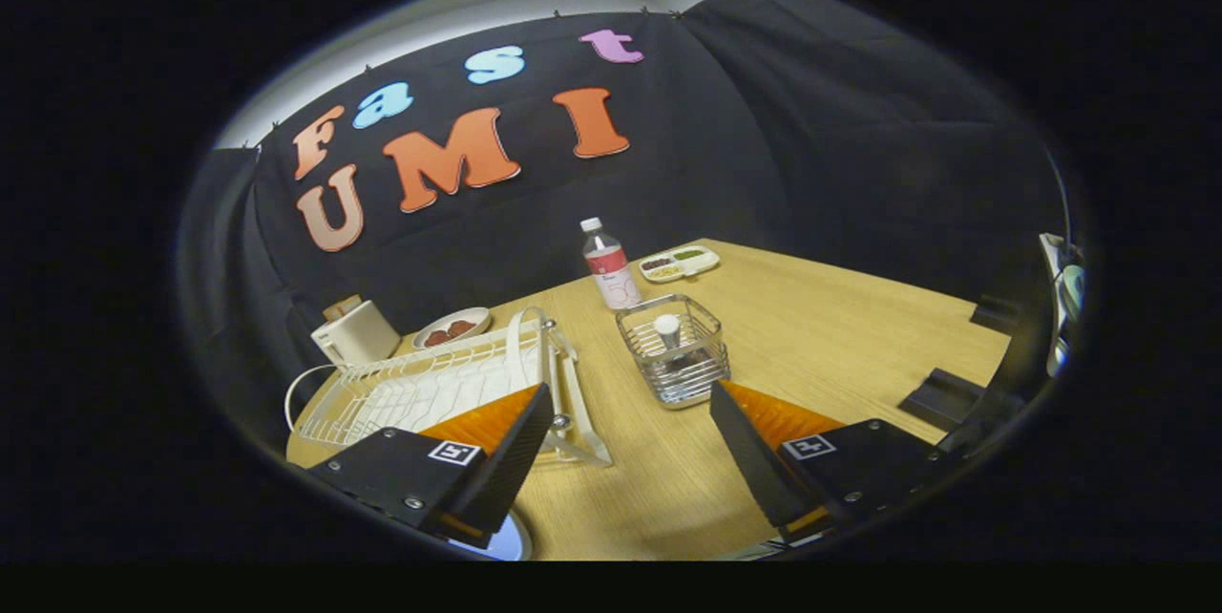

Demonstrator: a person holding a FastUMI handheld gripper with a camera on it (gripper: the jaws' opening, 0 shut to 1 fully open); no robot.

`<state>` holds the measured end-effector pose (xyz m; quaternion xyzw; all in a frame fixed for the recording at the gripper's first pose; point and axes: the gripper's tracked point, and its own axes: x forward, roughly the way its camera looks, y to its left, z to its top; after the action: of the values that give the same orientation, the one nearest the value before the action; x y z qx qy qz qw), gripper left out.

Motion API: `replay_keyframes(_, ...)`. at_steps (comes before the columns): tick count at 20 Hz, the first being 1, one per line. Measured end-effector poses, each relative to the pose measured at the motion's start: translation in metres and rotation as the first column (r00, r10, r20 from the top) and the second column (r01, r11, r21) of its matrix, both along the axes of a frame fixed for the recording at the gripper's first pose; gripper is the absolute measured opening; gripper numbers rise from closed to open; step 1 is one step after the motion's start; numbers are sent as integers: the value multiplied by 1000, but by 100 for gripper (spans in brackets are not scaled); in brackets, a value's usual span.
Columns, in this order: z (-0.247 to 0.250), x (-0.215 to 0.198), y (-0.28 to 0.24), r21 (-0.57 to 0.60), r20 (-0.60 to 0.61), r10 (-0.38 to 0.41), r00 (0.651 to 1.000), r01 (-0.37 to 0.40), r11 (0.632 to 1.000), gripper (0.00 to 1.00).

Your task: Take the plate from the dish rack, then take the spoon from the basket and place it into the plate.

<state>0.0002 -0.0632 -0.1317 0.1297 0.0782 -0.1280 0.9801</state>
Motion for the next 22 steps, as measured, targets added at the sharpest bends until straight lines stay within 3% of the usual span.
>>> replay_keyframes(7,20,13,-25,-179,44,-65,997,72,981,96)
replay_keyframes(11,20,20,-25,-217,50,-52,997,62,974,85)
replay_keyframes(18,14,27,-30,-216,59,-56,997,68,974,38)
replay_keyframes(22,14,31,-31,-222,57,-56,997,67,973,18)
